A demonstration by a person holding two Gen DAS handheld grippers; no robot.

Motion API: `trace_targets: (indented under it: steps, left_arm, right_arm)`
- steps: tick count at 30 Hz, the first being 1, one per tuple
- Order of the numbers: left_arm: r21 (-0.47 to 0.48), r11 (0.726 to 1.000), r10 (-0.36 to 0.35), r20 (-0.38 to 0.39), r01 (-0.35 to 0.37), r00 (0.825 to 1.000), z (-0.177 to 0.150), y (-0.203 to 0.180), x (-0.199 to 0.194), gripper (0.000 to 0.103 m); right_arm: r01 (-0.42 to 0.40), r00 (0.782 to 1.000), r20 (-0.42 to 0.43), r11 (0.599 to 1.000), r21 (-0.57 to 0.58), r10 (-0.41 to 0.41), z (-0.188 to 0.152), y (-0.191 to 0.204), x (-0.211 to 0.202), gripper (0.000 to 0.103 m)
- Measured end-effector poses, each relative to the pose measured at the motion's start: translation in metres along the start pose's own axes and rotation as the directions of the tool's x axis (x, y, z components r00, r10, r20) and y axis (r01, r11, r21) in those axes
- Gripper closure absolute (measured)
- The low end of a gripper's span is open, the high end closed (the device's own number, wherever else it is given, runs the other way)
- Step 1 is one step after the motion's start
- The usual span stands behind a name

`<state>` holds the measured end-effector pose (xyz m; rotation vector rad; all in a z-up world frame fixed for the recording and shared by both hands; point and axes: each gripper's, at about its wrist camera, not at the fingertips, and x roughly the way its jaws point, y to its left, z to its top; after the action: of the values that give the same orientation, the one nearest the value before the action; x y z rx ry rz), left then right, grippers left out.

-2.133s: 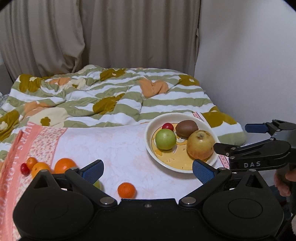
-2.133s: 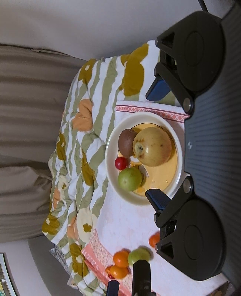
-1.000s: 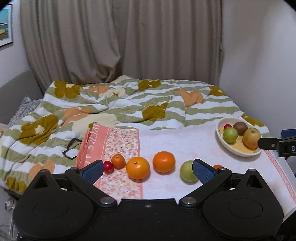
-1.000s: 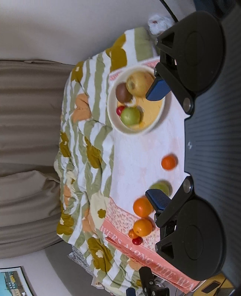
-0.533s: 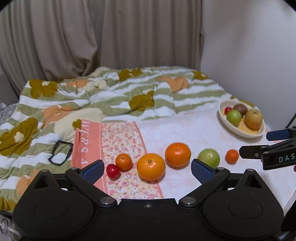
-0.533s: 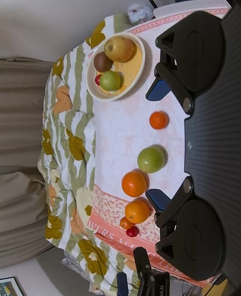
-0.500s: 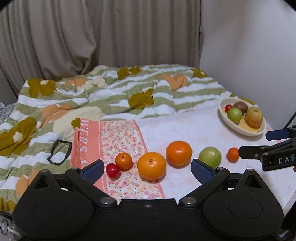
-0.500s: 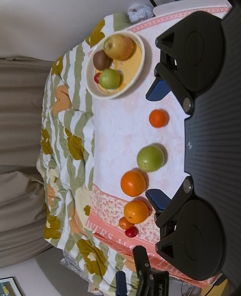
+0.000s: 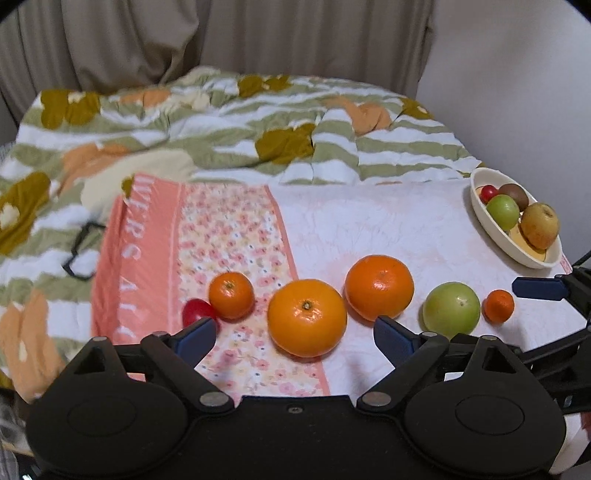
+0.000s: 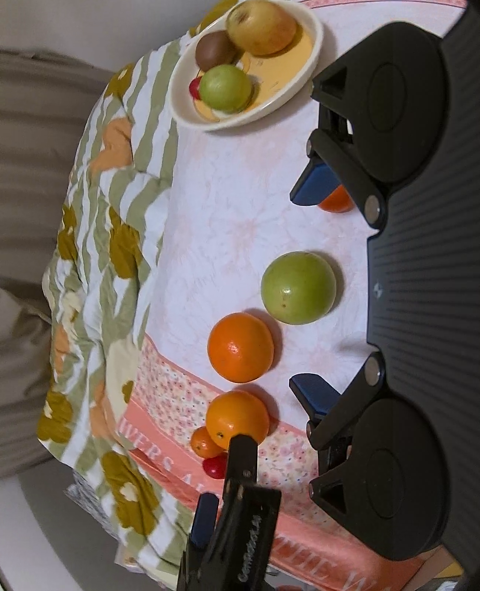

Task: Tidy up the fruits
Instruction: 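Grasp the large orange with the left tool while the right tool grasps the green apple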

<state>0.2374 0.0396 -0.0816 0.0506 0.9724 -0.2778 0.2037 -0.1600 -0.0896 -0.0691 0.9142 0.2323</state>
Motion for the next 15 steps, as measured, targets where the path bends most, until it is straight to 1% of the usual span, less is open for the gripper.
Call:
trace_targets:
  steps: [5, 7, 11, 13, 15]
  left_arm:
    - [-0.035, 0.999, -0.007, -0.053, 0.006, 0.999, 0.005, -0.003, 0.022, 0.023]
    - [-0.051, 0.999, -0.010, -0.070, 0.007, 0.998, 0.006, -0.002, 0.028, 0.028]
    - [-0.065, 0.998, -0.011, -0.090, 0.005, 0.996, 0.007, -0.002, 0.039, 0.031]
    - [-0.069, 0.998, -0.016, -0.100, 0.009, 0.995, 0.008, -0.002, 0.044, 0.037]
    - [-0.074, 0.997, -0.013, -0.103, 0.006, 0.995, 0.008, -0.003, 0.046, 0.038]
  right_arm:
    - [-0.036, 0.999, -0.034, 0.999, -0.035, 0.035, 0.002, 0.000, 0.016, 0.000]
    - [-0.034, 0.998, -0.045, 0.997, -0.067, 0.031, 0.003, 0.001, 0.022, 0.000]
    - [-0.043, 0.997, -0.062, 0.994, -0.103, 0.037, 0.005, 0.001, 0.031, 0.000]
    - [-0.052, 0.996, -0.073, 0.992, -0.112, 0.044, 0.005, 0.000, 0.035, 0.000]
    - [-0.057, 0.995, -0.083, 0.991, -0.119, 0.047, 0.005, 0.000, 0.038, 0.003]
